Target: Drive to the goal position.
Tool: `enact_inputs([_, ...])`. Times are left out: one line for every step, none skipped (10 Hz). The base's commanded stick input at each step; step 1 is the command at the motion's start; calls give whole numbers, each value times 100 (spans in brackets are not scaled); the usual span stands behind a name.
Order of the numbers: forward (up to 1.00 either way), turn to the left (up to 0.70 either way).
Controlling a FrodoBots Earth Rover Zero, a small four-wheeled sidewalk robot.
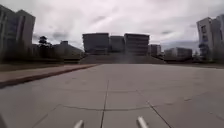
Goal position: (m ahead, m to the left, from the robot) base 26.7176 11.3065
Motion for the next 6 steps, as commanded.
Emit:
enact_inputs([100, 0])
enact_inputs([100, 0])
enact_inputs([100, 0])
enact_inputs([100, 0])
enact_inputs([100, 0])
enact_inputs([100, 0])
